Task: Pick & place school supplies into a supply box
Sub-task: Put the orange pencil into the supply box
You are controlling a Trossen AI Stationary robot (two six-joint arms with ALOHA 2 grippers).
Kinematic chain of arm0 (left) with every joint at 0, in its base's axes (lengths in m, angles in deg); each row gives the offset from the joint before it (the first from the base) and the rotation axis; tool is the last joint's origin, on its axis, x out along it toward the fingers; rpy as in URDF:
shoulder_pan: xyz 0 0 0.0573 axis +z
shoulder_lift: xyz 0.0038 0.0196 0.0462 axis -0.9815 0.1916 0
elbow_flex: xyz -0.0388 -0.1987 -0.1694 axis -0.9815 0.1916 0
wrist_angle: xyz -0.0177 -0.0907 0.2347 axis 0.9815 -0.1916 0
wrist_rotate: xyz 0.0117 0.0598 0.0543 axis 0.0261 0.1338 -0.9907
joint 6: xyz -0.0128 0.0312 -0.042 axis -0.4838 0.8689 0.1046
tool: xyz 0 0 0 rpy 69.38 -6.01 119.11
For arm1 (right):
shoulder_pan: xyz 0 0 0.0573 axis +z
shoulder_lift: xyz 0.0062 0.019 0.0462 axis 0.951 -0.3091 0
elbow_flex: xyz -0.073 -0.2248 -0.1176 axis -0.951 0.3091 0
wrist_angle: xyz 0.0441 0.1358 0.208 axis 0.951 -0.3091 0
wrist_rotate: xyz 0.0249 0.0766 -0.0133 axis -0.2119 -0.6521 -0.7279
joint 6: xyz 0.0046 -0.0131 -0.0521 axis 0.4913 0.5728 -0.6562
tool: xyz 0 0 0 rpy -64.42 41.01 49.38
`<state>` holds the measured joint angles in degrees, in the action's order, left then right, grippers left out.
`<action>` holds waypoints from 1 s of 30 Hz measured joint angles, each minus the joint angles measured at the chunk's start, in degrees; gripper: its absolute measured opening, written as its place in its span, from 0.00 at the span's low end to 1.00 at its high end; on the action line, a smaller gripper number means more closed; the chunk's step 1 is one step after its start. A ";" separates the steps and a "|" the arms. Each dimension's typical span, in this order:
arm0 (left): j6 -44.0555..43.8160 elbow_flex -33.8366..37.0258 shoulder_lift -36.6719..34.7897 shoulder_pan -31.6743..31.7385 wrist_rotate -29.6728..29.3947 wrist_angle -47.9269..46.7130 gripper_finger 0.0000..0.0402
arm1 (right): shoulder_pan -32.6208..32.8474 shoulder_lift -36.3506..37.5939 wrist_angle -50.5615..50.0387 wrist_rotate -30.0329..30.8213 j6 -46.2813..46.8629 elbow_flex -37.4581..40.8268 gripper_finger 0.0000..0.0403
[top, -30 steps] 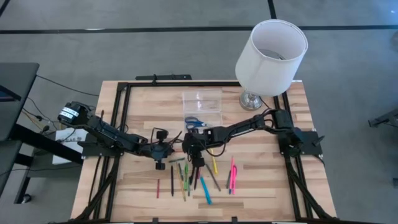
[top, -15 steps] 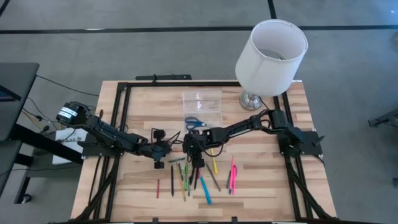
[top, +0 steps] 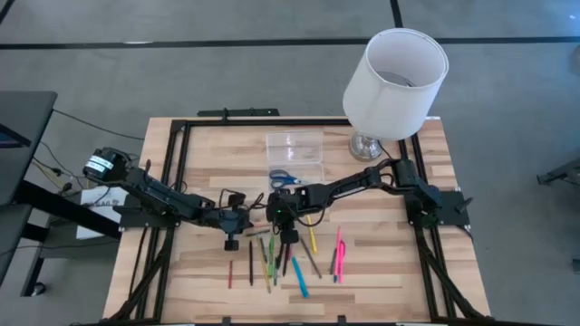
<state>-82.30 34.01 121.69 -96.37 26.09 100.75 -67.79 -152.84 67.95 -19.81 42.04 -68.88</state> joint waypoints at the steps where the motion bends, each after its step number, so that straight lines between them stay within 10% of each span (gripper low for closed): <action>1: 0.04 0.00 0.00 0.23 -0.04 0.25 0.00 | 0.00 -0.19 0.00 -0.06 0.00 0.00 0.26; 30: -0.06 -0.15 -21.37 -3.02 -8.21 -11.86 0.00 | 0.26 -0.24 0.21 -0.24 0.06 0.15 0.05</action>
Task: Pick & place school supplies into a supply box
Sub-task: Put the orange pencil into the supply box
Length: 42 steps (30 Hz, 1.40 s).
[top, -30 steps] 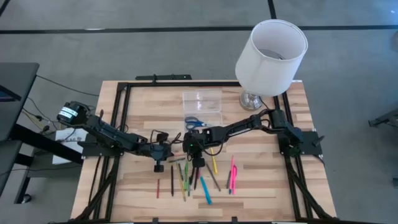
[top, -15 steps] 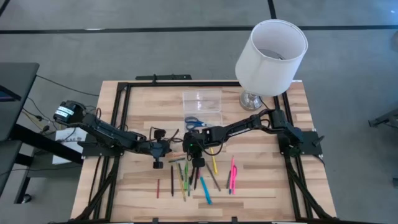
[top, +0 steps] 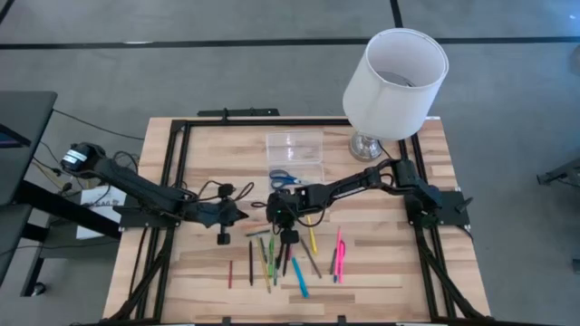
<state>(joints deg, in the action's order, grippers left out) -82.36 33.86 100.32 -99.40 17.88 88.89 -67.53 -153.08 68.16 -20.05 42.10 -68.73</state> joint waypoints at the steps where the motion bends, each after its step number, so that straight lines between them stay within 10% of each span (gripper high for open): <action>1: 0.29 0.00 -1.32 -0.40 -0.85 -0.03 0.00 | -0.02 0.00 0.00 -0.17 0.18 0.00 0.05; 42: -1.28 0.00 -8.80 -13.30 -24.47 -1.27 0.00 | 0.35 0.42 15.30 7.66 -6.55 0.17 0.00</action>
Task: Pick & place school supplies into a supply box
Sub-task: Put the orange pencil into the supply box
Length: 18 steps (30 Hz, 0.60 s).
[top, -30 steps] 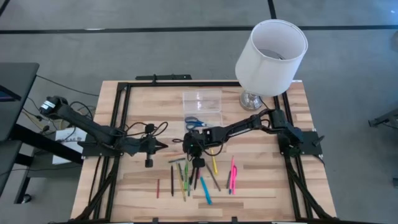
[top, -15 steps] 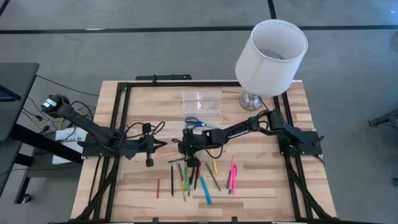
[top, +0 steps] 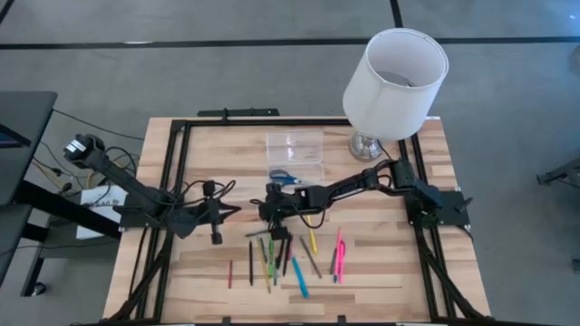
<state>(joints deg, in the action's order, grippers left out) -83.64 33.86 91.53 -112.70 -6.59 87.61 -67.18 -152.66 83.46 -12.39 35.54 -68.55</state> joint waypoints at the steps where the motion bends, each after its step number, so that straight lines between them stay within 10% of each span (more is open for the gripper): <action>1: 0.06 0.00 0.00 -0.57 -1.26 0.00 0.00 | -0.11 0.51 -0.56 0.52 -0.01 0.00 0.00; 18: 0.39 0.00 -0.02 -6.89 -18.79 0.00 0.00 | -2.78 11.55 -19.74 13.67 4.20 -0.17 0.00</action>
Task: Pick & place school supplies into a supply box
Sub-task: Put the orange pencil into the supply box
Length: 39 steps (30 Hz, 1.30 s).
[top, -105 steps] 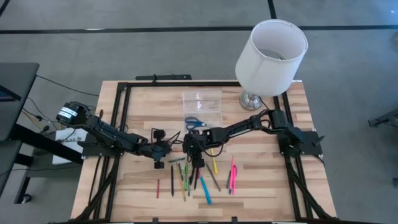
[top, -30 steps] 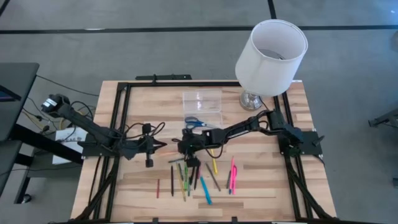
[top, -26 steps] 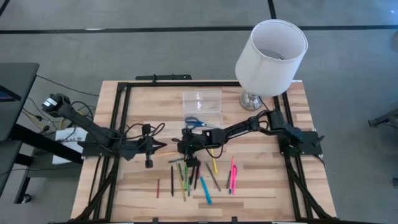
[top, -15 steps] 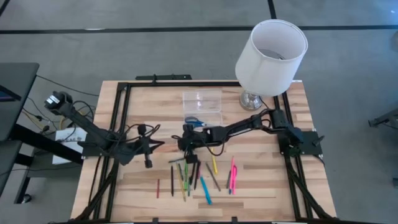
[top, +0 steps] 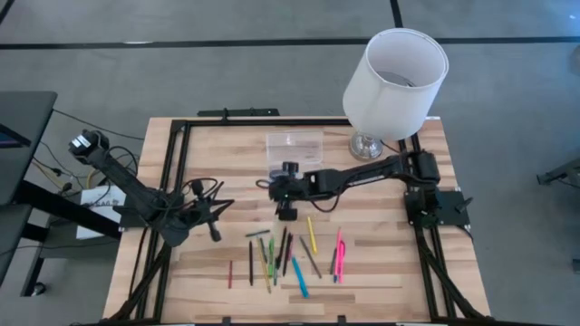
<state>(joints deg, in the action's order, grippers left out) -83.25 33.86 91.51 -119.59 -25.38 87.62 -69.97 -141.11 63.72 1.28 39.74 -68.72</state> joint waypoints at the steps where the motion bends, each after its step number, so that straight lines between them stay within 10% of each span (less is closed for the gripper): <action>1: -0.37 0.00 0.01 -0.12 -0.38 0.02 0.00 | -0.60 0.36 -1.69 0.85 0.84 -0.01 0.00; 39: 3.59 -0.02 0.04 -2.02 -7.97 -1.31 0.00 | -5.63 0.68 -22.99 2.80 14.55 0.02 0.00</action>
<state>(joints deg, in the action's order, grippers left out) -79.66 33.84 91.55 -121.61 -33.35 86.31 -75.60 -140.42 40.73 4.08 54.29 -68.71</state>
